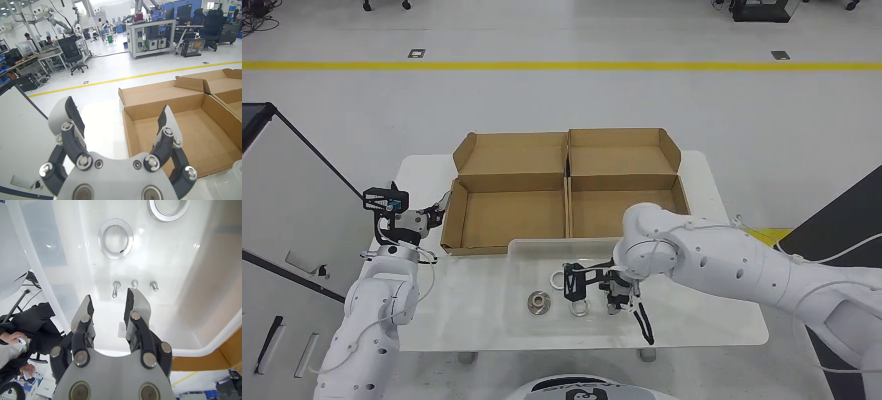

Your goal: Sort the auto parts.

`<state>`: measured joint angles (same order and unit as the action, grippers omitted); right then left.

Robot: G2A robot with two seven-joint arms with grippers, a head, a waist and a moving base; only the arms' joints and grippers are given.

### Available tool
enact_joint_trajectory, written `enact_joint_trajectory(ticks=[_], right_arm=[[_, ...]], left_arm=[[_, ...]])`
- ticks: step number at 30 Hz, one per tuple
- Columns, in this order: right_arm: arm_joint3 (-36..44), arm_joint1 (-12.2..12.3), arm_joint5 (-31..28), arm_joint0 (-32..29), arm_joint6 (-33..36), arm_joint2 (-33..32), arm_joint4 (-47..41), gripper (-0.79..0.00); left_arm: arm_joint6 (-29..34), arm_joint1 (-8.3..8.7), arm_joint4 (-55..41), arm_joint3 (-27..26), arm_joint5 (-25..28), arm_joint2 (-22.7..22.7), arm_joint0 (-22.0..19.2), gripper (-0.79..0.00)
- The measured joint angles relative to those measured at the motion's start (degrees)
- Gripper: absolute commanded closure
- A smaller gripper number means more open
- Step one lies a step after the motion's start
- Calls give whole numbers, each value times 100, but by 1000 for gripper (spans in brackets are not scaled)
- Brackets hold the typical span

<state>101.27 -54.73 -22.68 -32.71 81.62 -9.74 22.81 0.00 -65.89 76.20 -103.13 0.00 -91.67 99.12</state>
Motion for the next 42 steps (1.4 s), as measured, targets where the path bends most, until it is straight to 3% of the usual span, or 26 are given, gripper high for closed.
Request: enact_joint_trajectory(ticks=[42], right_arm=[[-443,-296,159,-260,160,0,208,-345]], left_arm=[[0,0,0,0,0,0,0,-785]])
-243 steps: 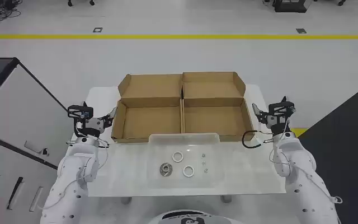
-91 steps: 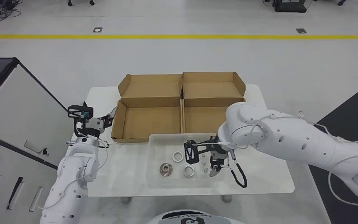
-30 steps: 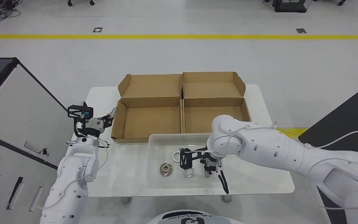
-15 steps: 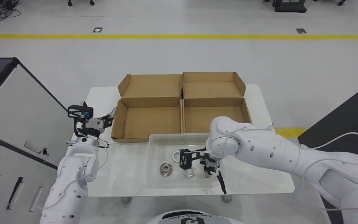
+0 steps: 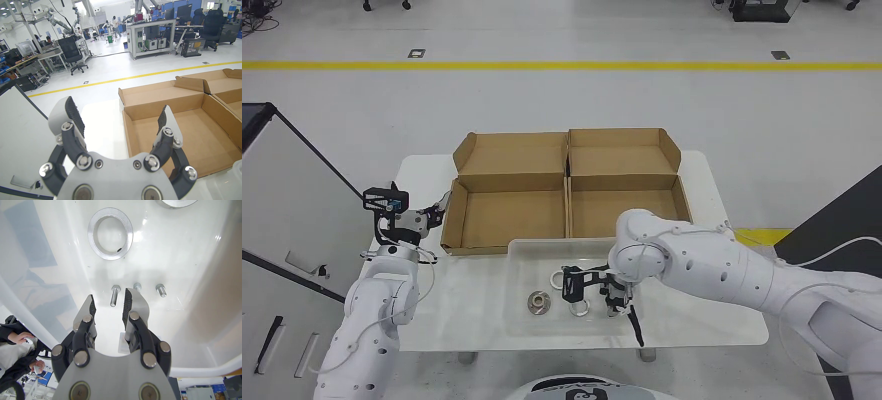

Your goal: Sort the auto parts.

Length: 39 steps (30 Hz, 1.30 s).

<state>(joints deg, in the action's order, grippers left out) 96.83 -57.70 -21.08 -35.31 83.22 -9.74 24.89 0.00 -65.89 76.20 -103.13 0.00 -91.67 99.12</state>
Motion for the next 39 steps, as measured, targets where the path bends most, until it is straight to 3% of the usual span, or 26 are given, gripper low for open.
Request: enact_joint_trajectory(ticks=[34,37,38,39], right_arm=[[-227,-183,169,-86,169,0,123,-206],[-264,-202,169,-97,169,0,142,-123],[-273,-207,170,-99,170,0,144,-12],[-279,-213,174,-101,174,0,141,0]], left_arm=[[0,0,0,0,0,0,0,-785],[0,0,0,0,0,0,0,-785],[0,0,0,0,0,0,0,-785],[0,0,0,0,0,0,0,-785]])
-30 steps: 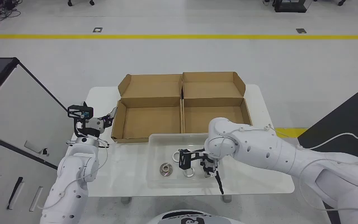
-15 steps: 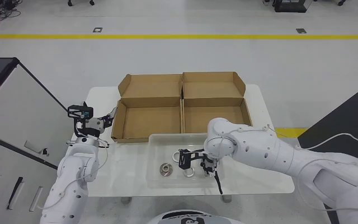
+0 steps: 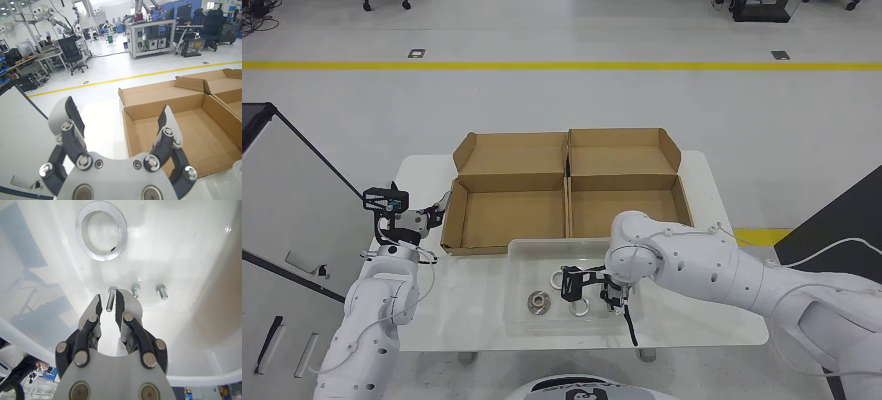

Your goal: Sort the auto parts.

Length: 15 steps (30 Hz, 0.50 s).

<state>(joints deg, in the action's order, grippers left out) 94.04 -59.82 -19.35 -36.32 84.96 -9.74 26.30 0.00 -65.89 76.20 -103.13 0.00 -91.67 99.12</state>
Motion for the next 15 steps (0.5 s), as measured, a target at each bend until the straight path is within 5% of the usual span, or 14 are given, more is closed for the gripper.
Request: enact_joint_trajectory(ticks=[15], right_arm=[[497,189,-12,384,-13,0,-439,0]], left_arm=[[0,0,0,0,0,0,0,-785]])
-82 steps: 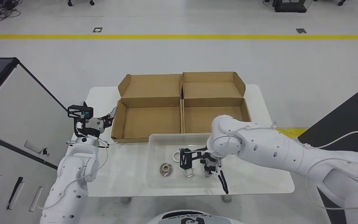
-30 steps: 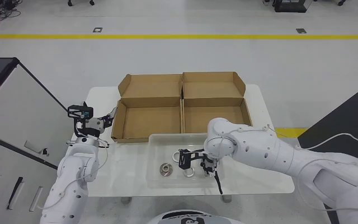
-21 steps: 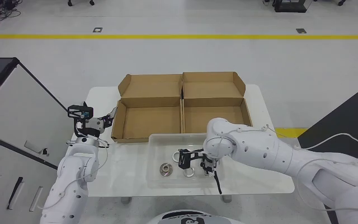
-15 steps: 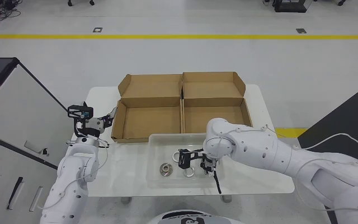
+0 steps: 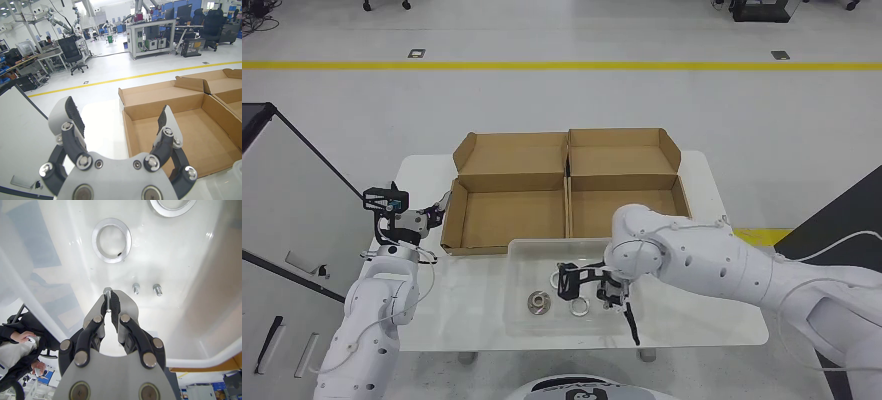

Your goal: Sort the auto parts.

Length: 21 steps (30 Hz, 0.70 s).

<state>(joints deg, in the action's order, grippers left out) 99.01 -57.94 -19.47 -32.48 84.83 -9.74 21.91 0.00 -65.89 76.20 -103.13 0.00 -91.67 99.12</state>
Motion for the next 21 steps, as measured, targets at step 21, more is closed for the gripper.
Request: enact_joint_trajectory(ticks=[21], right_arm=[[-122,1327,-2846,526,-2847,-101,-1347,0]], left_arm=[[0,0,0,0,0,0,0,-785]])
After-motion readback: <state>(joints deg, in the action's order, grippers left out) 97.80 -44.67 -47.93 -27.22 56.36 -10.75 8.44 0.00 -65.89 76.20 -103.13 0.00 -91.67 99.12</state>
